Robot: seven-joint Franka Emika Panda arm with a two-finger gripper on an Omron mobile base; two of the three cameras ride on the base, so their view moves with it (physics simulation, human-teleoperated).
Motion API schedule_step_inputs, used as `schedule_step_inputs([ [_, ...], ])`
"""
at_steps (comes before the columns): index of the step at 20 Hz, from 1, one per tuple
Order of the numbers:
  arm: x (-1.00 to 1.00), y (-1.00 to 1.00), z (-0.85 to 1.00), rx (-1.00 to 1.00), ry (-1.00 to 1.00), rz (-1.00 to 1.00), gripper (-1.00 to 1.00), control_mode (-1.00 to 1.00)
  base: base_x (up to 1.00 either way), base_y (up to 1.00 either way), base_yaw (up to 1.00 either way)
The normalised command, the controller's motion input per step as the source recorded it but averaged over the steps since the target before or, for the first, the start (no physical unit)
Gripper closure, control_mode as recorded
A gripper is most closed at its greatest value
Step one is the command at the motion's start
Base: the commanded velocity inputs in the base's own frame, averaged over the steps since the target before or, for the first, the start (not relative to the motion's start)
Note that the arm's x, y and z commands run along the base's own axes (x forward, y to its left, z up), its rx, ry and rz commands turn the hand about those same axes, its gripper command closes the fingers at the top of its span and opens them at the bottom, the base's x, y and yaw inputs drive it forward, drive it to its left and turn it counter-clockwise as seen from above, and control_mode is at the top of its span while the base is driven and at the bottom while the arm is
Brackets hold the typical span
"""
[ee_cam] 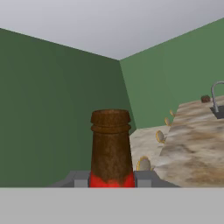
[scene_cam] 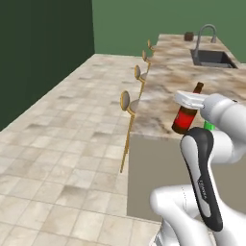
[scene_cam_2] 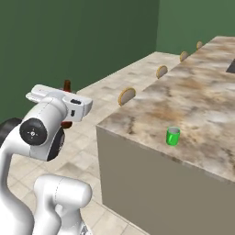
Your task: Open the cabinet directly in front. Then move the beer and the mug to the dining counter with the jar on it.
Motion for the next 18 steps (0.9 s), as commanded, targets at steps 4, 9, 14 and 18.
schedule_step_inputs([
  [4, 0.0, 0.0, 0.0, 0.0, 0.0, 0.0, 1.0, 1.0, 0.47, 0.0, -0.18],
  [9, 0.0, 0.0, 0.0, 0.0, 0.0, 0.0, 1.0, 1.0, 0.52, 0.0, -0.16],
  [14, 0.0, 0.0, 0.0, 0.0, 0.0, 0.0, 1.0, 1.0, 0.55, 0.0, -0.13],
  [18, 0.0, 0.0, 0.0, 0.0, 0.0, 0.0, 1.0, 1.0, 0.55, 0.0, -0.13],
])
